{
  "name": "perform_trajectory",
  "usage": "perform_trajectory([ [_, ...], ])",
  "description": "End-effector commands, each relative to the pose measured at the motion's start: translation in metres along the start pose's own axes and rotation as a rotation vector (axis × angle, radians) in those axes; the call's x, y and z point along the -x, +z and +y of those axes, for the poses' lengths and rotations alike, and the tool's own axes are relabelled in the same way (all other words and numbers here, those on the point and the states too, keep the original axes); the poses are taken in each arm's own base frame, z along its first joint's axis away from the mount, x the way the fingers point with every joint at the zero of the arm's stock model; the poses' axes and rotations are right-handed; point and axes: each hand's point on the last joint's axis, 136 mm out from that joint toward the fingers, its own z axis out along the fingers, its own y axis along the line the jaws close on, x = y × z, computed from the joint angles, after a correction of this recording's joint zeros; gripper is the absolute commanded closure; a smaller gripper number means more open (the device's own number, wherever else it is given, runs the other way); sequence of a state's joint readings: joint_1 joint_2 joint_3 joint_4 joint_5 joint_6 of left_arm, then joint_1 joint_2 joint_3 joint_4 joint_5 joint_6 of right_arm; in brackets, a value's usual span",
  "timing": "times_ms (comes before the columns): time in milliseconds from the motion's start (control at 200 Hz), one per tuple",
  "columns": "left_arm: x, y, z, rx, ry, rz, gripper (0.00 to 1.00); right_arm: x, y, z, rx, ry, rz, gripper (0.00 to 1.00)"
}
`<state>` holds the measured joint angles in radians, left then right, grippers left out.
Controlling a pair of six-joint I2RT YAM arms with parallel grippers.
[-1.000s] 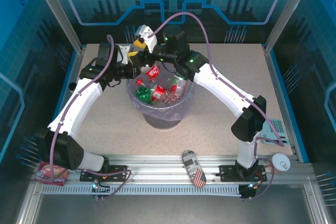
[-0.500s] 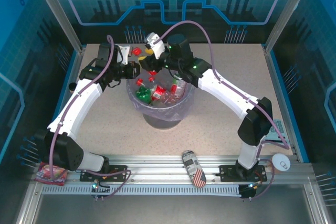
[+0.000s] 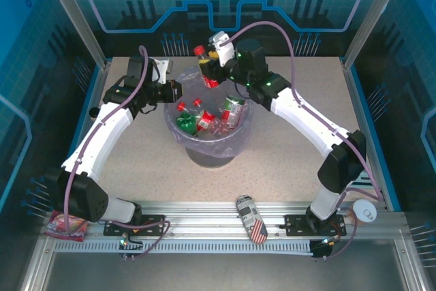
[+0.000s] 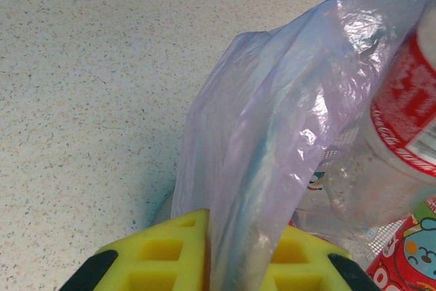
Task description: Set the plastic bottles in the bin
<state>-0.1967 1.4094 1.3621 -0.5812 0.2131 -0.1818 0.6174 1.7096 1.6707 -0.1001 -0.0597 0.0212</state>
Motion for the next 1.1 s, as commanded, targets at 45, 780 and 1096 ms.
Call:
perform_trajectory([
  [45,-0.027,0.005,0.004,0.007,-0.005,0.089,1.00,0.022,-0.028,-0.017,0.032,0.164,-0.105,0.56],
  [780,-0.017,-0.007,-0.004,-0.011,0.014,0.057,0.85,0.030,-0.059,-0.003,0.024,0.018,-0.048,0.46],
  [1096,0.012,-0.057,-0.023,-0.020,0.076,-0.048,0.35,0.026,-0.114,-0.054,-0.103,0.071,-0.075,0.43],
])
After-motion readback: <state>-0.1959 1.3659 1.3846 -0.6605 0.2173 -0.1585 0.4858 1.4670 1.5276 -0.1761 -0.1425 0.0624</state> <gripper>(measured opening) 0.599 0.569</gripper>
